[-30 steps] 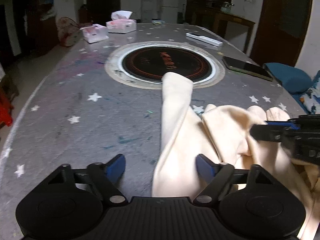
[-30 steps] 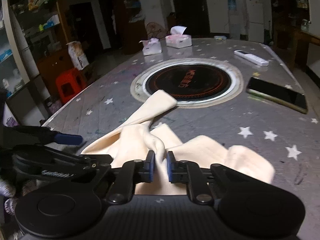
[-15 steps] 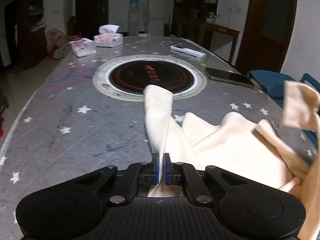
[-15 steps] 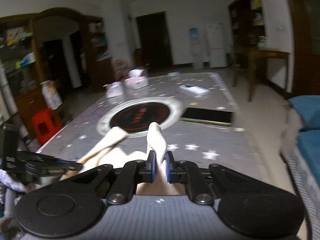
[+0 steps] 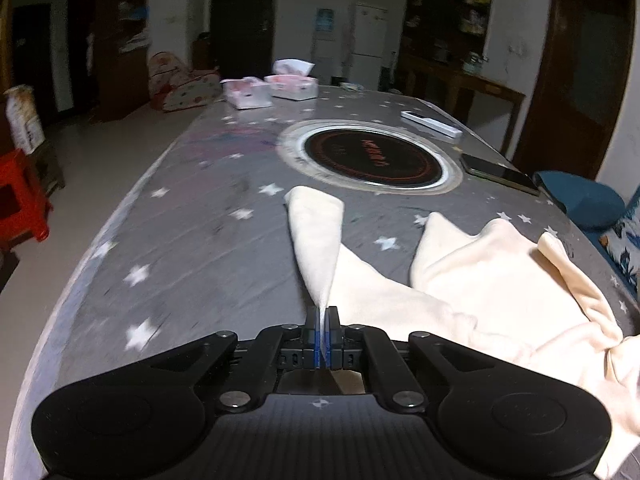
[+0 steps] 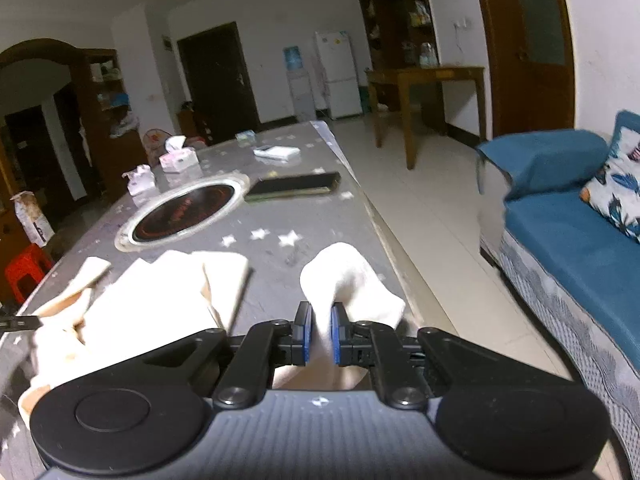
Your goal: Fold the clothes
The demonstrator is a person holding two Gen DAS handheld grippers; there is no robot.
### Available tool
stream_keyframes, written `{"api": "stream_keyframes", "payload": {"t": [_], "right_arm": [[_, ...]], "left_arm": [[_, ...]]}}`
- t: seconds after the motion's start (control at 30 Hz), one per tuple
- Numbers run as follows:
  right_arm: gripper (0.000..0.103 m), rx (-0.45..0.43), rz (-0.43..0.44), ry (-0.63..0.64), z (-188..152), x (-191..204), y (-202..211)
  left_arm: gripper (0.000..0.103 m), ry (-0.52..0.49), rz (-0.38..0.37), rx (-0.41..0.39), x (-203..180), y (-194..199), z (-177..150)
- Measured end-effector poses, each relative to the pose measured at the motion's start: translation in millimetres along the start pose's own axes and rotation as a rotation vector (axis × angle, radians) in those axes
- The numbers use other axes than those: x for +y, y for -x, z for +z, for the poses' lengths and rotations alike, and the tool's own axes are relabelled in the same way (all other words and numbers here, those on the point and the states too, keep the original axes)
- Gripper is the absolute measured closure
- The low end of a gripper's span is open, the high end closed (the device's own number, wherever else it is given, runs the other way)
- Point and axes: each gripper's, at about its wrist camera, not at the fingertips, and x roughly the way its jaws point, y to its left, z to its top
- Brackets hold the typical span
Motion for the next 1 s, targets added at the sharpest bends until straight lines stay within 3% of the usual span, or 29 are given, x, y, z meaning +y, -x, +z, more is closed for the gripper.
{"api": "stream_keyframes", "payload": {"t": [0.17, 0.3, 0.37, 0.53, 0.6, 0.67, 0.7, 1.0], "right_arm": [[0.094, 0.033, -0.027, -0.013, -15, -11, 4], [0.094, 0.063, -0.037, -0.028, -24, -15, 6], [0.086, 0.081, -0.039, -0.031, -27, -17, 6], [0.08, 0.041, -0.069, -0.01, -18, -13, 16], [0.079, 0.015, -0.07, 0.009, -12, -10, 20], [0.077, -0.002, -0.042, 0.041, -1, -1, 18], [0.077, 0.002, -0.023, 0.059, 2, 5, 16], [0.071, 0.083, 0.195, 0.276, 22, 87, -33]], "left_arm": [[0.101, 0.044, 0.026, 0.019, 22, 32, -24], [0.101, 0.032, 0.04, 0.079, 31, 50, -46], [0.1, 0.01, 0.033, 0.102, 33, 55, -52], [0.092, -0.043, 0.02, 0.079, 24, 65, -39], [0.078, -0.058, 0.014, 0.061, 20, 67, -31], [0.061, -0.07, 0.013, 0.046, 13, 64, -20], [0.059, -0.081, 0.013, 0.04, 8, 61, -15], [0.059, -0.15, -0.032, 0.072, -34, 1, 19]]}}
